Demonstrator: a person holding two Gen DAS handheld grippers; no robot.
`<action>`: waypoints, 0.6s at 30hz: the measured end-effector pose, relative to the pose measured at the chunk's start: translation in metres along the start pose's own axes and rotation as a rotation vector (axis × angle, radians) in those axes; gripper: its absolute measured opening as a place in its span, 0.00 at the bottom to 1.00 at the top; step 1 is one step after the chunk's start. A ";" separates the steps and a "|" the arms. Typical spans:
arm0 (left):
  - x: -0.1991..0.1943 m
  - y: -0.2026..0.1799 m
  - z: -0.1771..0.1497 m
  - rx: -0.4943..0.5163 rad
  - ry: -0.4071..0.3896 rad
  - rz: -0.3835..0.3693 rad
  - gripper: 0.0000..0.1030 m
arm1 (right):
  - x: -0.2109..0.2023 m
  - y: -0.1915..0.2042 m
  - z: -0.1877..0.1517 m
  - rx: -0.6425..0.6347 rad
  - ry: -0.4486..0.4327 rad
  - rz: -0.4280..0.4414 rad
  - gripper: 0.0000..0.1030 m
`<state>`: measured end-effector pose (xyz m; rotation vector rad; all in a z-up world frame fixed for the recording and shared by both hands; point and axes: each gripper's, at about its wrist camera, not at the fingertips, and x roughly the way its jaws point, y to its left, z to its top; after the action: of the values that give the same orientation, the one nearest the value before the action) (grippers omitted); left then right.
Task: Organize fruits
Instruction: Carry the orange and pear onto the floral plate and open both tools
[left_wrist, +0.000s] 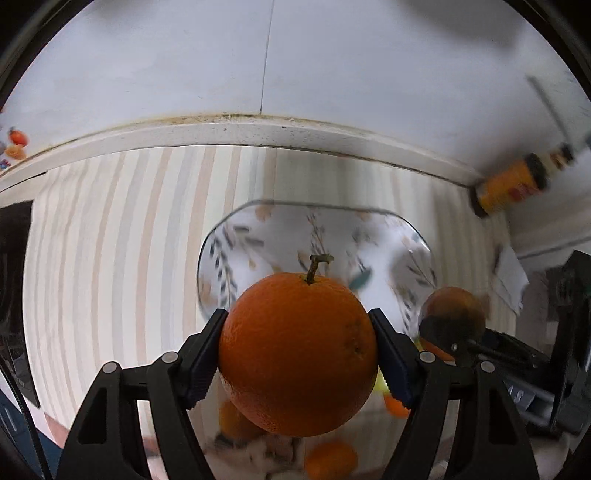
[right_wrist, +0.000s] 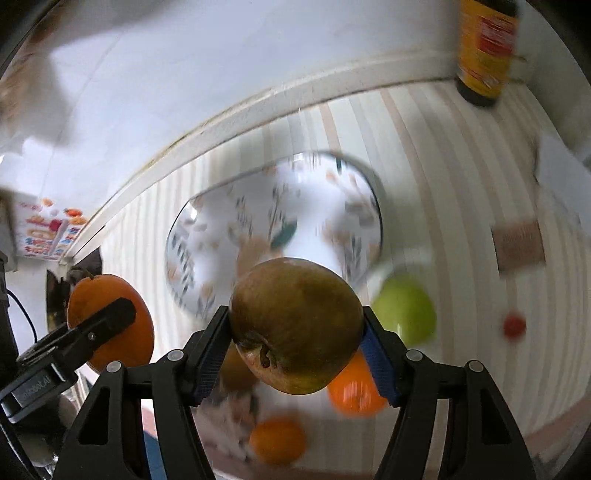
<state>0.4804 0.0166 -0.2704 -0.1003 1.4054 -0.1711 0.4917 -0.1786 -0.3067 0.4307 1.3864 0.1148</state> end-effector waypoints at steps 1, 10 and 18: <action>0.013 0.005 0.010 -0.014 0.024 0.004 0.71 | 0.009 0.002 0.013 -0.016 0.007 -0.025 0.68; 0.075 0.011 0.056 -0.044 0.151 0.025 0.71 | 0.061 0.019 0.059 -0.103 0.092 -0.111 0.68; 0.091 0.013 0.056 -0.078 0.193 0.022 0.72 | 0.082 0.020 0.076 -0.137 0.137 -0.122 0.68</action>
<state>0.5502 0.0112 -0.3522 -0.1359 1.6051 -0.1100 0.5844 -0.1504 -0.3657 0.2269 1.5254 0.1407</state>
